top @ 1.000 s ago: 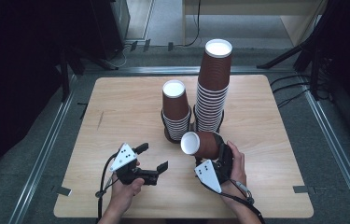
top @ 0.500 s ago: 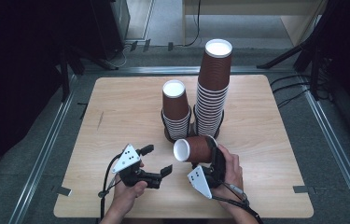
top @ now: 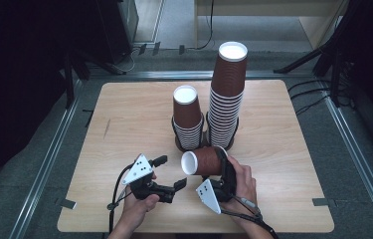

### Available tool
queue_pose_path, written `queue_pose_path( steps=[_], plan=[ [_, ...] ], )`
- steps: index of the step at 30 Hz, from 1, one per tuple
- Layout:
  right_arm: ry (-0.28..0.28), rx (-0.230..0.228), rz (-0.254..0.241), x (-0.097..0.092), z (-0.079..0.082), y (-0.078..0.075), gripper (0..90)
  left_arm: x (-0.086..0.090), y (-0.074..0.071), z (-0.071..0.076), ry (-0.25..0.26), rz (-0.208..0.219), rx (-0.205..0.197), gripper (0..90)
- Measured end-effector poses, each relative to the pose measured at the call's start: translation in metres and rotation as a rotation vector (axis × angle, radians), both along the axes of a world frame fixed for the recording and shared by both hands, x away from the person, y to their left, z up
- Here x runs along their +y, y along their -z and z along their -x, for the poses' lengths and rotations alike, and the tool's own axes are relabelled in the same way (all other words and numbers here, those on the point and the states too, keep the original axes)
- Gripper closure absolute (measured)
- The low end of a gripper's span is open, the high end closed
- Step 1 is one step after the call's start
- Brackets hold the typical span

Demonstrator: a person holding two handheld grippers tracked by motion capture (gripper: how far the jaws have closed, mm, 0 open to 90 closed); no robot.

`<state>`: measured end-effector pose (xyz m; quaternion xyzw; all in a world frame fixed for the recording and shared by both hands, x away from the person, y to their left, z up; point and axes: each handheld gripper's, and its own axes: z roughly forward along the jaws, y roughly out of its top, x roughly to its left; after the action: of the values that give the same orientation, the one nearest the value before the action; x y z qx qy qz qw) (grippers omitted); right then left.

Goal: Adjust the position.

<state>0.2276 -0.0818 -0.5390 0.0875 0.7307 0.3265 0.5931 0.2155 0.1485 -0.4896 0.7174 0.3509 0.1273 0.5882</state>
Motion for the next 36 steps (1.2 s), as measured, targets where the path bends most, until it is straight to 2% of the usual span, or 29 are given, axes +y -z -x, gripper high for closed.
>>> queue_pose_path(
  steps=[11, 17, 23, 28, 36],
  plan=[
    [0.000, -0.022, 0.024, 0.005, 0.002, 0.000, 11.5, -0.002, -0.001, 0.000, 0.009, -0.003, 0.005, 0.0],
    [-0.019, -0.034, 0.073, 0.006, 0.004, 0.004, 11.4, -0.005, -0.001, 0.000, 0.016, -0.015, 0.010, 0.0],
    [-0.024, -0.054, 0.080, 0.009, 0.006, 0.002, 11.4, -0.008, 0.000, 0.001, 0.030, -0.019, 0.015, 0.0],
    [-0.040, -0.066, 0.118, 0.011, 0.008, 0.005, 11.4, -0.008, 0.000, 0.000, 0.030, -0.022, 0.019, 0.0],
    [-0.077, -0.086, 0.140, 0.016, 0.012, 0.006, 11.4, -0.008, 0.001, 0.000, 0.035, -0.017, 0.026, 1.7]
  ],
)
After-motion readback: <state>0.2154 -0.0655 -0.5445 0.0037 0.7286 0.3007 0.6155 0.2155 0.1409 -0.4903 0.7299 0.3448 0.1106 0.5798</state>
